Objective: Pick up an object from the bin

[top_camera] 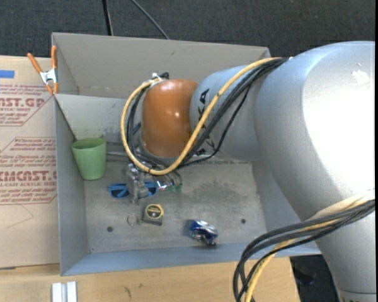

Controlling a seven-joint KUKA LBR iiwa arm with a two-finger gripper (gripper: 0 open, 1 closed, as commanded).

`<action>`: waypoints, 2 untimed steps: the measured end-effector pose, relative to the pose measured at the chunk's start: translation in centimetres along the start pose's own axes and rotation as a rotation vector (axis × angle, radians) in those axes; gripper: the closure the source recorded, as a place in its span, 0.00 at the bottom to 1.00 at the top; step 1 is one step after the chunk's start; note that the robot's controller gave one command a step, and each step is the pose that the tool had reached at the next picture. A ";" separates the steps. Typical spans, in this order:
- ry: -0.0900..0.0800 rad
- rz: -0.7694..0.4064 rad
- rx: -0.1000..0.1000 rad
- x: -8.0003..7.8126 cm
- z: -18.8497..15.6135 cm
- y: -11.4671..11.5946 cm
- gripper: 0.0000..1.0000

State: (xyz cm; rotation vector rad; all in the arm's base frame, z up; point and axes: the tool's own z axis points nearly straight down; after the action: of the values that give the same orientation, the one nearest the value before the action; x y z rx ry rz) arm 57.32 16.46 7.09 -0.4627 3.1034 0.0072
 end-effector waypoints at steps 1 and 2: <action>0.003 0.005 0.002 0.1 0.1 -0.4 0.00; 0.001 0.005 0.002 0.0 0.0 -0.5 1.00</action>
Offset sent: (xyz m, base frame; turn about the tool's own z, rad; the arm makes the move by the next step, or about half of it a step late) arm 0.0000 0.0000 0.0000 0.0000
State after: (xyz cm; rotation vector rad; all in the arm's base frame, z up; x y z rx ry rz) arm 57.42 16.01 7.06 -0.4548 3.1048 0.0039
